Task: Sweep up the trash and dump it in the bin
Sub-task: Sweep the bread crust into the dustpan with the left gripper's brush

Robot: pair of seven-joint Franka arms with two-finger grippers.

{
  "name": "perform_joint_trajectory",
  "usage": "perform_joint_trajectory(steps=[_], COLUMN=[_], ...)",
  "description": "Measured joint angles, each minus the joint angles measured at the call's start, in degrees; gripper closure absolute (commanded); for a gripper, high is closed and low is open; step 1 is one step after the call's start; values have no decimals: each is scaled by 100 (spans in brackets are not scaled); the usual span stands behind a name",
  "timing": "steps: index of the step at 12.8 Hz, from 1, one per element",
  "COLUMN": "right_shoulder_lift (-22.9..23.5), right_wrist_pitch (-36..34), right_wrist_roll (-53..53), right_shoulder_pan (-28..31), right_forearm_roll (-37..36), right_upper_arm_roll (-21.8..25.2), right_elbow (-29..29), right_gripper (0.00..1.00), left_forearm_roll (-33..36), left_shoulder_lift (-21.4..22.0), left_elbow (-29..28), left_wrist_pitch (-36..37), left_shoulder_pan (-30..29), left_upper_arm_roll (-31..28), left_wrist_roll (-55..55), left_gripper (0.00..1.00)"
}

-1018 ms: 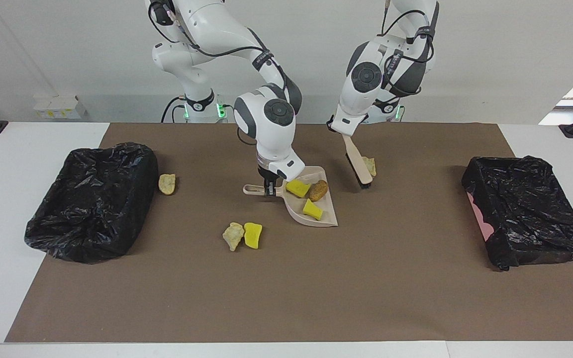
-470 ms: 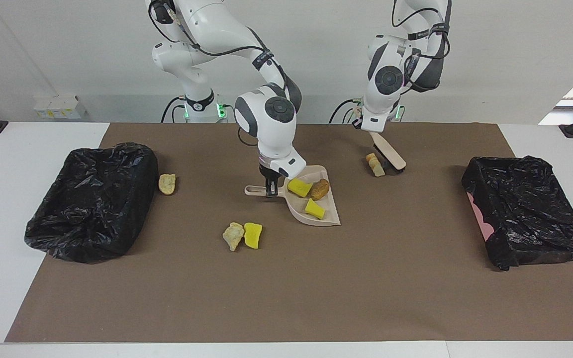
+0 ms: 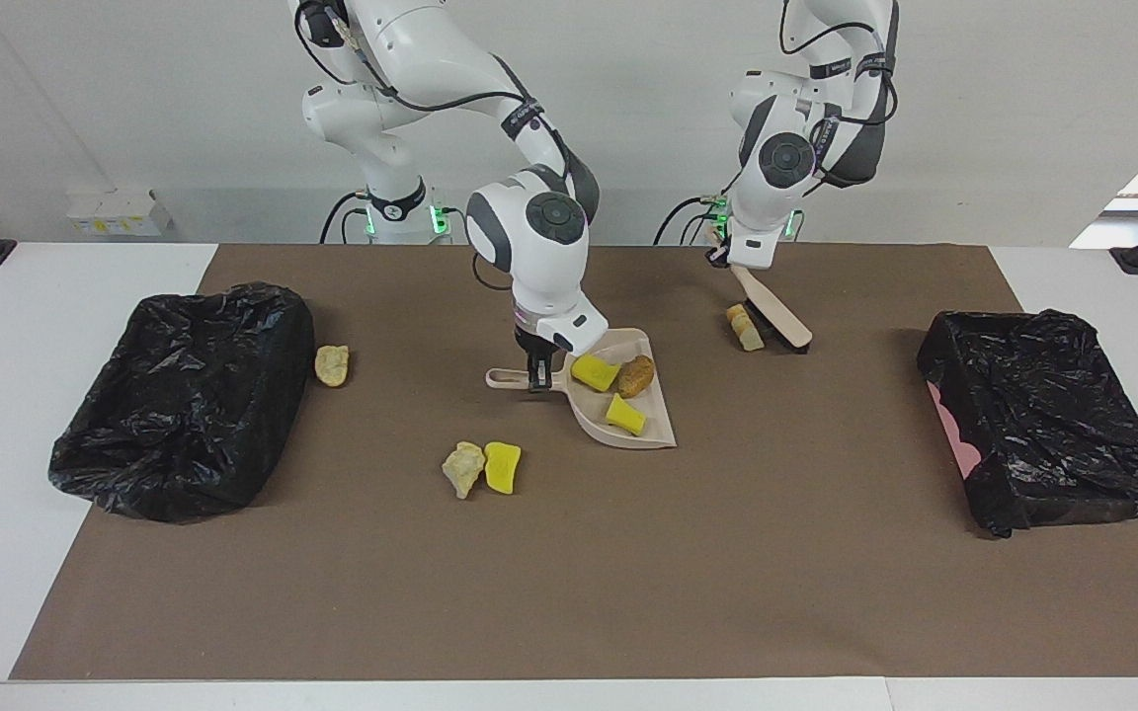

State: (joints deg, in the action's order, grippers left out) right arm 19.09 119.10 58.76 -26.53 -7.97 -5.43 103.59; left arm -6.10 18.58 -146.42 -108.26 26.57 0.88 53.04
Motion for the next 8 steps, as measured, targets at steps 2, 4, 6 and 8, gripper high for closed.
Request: perform_joint_trajectory(steps=[2, 4, 6, 8], right_shoulder_lift=[0, 0, 0, 0], right_wrist_pitch=[1, 2, 3, 4], right_wrist_roll=[0, 0, 0, 0], right_shoulder_pan=[0, 0, 0, 0], right_forearm_roll=[0, 0, 0, 0], right_upper_arm_roll=[0, 0, 0, 0], right_elbow=[1, 2, 2, 2], right_gripper=[100, 100, 100, 100], left_forearm_roll=[-303, -599, -1014, -1424], left_shoulder_lift=[-97, -278, -524, -817], left_elbow=[-22, -16, 132, 496], left_wrist_pitch=[-543, -1076, -1528, -1746], left_shoulder_pan=[34, 182, 306, 400], left_upper_arm_roll=[23, 41, 58, 72], left_wrist_roll=[-3, -1, 0, -20], left_gripper=[100, 100, 100, 100])
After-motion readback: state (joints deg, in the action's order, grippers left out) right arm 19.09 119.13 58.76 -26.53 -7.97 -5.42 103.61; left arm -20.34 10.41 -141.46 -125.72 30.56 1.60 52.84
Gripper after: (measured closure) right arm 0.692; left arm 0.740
